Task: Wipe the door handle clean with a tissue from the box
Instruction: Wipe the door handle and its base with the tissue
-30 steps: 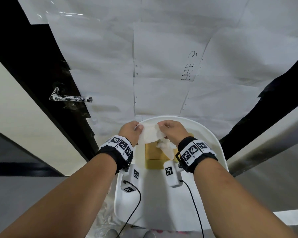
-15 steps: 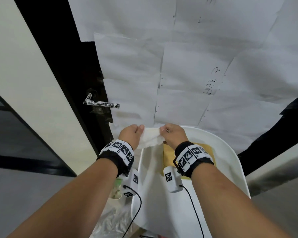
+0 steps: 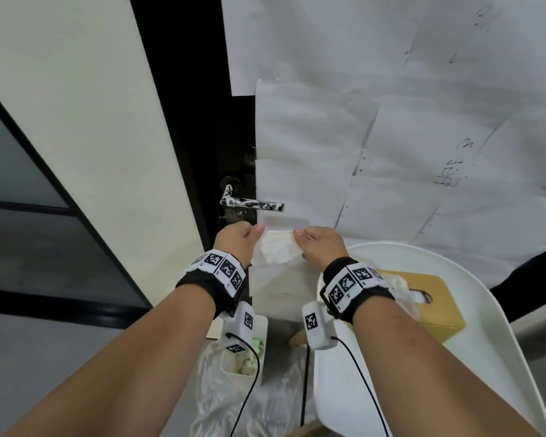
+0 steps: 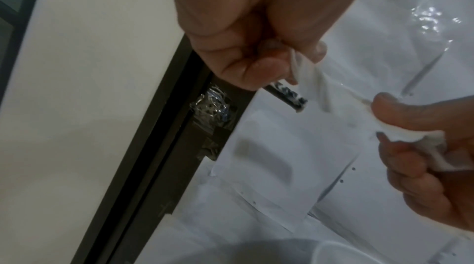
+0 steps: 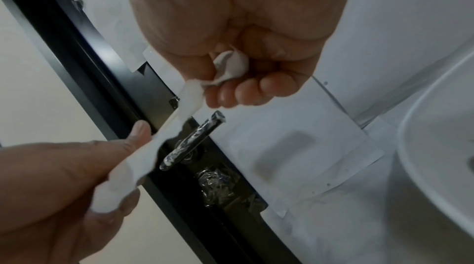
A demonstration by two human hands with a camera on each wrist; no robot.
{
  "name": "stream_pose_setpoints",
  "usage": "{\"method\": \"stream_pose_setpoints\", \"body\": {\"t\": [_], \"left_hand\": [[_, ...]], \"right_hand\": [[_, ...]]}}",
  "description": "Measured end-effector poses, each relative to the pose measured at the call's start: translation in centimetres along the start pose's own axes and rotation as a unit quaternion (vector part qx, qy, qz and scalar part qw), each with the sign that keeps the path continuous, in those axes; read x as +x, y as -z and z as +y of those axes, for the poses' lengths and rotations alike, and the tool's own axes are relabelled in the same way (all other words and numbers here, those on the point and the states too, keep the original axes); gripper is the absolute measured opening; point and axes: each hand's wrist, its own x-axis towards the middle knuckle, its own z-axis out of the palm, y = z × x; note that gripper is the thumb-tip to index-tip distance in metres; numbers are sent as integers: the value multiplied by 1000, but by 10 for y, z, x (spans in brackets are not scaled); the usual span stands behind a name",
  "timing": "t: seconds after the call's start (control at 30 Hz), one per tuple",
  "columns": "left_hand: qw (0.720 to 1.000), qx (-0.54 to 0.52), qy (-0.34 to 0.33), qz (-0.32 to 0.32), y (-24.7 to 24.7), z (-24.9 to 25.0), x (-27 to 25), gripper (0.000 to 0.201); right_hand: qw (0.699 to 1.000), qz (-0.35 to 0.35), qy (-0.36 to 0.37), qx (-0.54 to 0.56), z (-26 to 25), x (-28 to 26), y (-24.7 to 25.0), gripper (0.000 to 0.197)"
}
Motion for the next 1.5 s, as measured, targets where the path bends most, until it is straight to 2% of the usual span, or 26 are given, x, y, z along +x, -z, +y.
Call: {"method": "stream_pose_setpoints", "body": {"t": [0.1,0.2,0.27,0.47,0.67,0.8,0.93,1.2,1.5], "left_hand": [[1000,-27,-10,-9,19,-14,8,36],[998,-48,-27,-9,37,-23,15,20],[998,-48,-38,-11,48,-28,19,16],[996,-55,-74,2,74,-39,32,13],[996,-33,-68,52,90,-38,47,12],[994,-55,-59,76,98,-29,53,7],[992,-55,-52,105,103,-20,59,14],[985,-53,-44,156,111,-17,71,15],[982,-46,-30,179,121,-14,93,18]], "right_hand": [[1000,6,-6,14,-14,2,-17,37],[999,40,-5,22,-27,5,-31,26],[998,58,-5,23,-36,5,-39,19],[993,99,7,56,-56,3,-51,14],[992,104,37,67,-77,5,-47,17],[991,102,53,64,-86,12,-43,17],[991,90,72,73,-98,18,-35,16],[984,74,121,107,-112,22,-30,16],[973,96,85,193,-119,26,-23,21]]}}
